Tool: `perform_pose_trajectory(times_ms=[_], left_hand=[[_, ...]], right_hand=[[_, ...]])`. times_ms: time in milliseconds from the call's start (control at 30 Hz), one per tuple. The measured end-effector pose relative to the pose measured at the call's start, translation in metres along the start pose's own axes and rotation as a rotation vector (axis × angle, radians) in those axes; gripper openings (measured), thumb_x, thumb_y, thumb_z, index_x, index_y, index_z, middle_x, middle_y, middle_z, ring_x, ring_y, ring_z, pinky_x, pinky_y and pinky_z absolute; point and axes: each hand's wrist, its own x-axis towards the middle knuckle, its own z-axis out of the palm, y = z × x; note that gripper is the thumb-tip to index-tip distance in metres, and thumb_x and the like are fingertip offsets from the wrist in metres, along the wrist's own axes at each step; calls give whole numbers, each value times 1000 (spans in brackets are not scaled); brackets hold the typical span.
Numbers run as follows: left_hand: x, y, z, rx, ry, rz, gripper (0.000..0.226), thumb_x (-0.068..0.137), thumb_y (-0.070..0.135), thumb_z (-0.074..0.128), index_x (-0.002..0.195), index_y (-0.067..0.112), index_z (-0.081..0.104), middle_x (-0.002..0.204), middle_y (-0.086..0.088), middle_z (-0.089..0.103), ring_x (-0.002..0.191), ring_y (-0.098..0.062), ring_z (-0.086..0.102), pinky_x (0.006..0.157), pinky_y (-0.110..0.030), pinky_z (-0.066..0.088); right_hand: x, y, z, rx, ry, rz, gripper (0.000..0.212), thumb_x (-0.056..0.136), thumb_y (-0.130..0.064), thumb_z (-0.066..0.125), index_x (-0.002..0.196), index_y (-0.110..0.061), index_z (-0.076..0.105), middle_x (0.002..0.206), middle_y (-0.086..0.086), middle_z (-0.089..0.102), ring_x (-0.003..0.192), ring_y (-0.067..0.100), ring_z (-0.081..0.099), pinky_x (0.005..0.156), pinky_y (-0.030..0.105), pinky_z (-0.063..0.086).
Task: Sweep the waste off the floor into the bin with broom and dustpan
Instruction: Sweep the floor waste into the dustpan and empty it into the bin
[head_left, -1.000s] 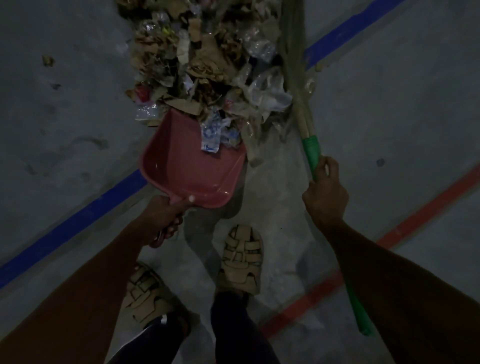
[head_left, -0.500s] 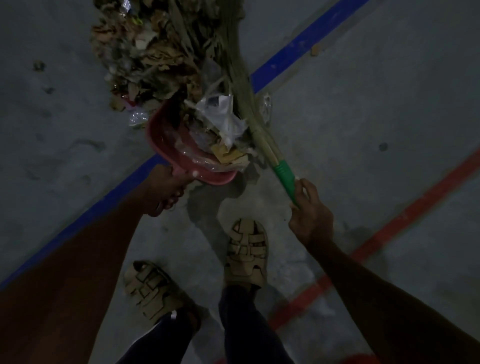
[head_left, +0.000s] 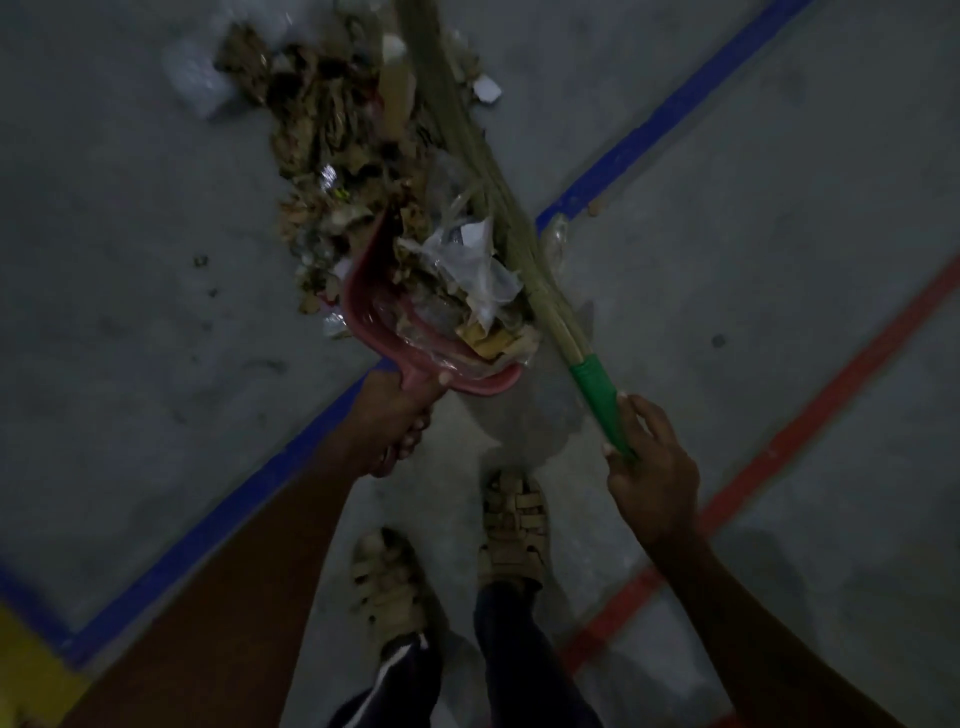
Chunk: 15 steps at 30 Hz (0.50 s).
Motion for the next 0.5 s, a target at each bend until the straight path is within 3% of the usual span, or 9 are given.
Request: perform_pose_trajectory(times_ms=[267,500], left_hand=[[-118,79,-38,-63,42,126,48,94,40,70,64,10,46,49,-5,40,35,-15,34,43,-22,31],[-271,107,-64,-87,22,163,50,96,38,67,62,11,44,46,-4,39,36,-15,34,42,-21,30]], right_hand=[[-7,-101,-106,171,105,-5,63,76,-11,70,137,-17,59,135,-4,57,96,11,63,71,22,52],[-80,-188,-229,158,111,27,70,74,-3,78,139,-20,56,138,-4,56,106,8,57,79,25,55]])
